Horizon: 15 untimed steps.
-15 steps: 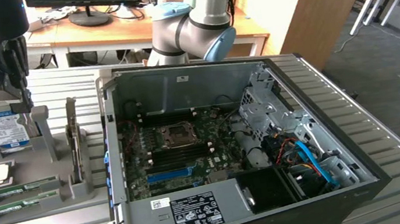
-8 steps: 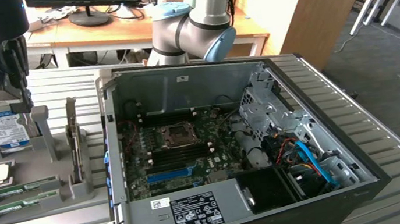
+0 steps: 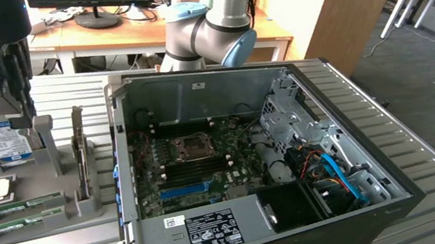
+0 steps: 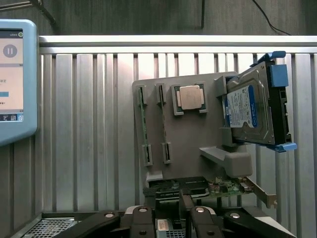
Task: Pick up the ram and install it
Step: 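Pick up the ram and move it above insertion slot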
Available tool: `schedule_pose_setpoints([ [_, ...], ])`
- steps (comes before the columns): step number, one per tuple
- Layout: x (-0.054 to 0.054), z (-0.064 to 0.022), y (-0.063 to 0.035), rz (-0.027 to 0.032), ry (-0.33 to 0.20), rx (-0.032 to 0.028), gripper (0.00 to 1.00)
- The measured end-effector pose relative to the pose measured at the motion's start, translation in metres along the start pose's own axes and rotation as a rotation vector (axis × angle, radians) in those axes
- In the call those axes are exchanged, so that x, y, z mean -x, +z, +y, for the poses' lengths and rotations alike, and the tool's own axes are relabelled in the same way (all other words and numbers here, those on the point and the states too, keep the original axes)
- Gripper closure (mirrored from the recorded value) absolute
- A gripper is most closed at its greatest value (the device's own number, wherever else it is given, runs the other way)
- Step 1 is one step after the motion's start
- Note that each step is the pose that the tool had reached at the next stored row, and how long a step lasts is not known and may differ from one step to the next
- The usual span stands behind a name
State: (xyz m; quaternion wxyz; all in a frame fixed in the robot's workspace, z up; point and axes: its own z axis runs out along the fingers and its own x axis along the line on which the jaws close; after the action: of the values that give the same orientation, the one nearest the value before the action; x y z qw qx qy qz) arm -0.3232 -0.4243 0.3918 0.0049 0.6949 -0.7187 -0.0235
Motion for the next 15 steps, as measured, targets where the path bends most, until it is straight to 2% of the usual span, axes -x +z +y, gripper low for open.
schedule_pose_setpoints([
  [1,0.0000,0.0000,0.0000,0.0000,0.000,0.0000,0.65],
  [3,0.0000,0.0000,0.0000,0.0000,0.000,0.0001,0.65],
  [4,0.0000,0.0000,0.0000,0.0000,0.000,0.0001,0.59],
  [15,-0.0011,0.0031,0.0010,0.0000,0.000,0.0001,0.59],
])
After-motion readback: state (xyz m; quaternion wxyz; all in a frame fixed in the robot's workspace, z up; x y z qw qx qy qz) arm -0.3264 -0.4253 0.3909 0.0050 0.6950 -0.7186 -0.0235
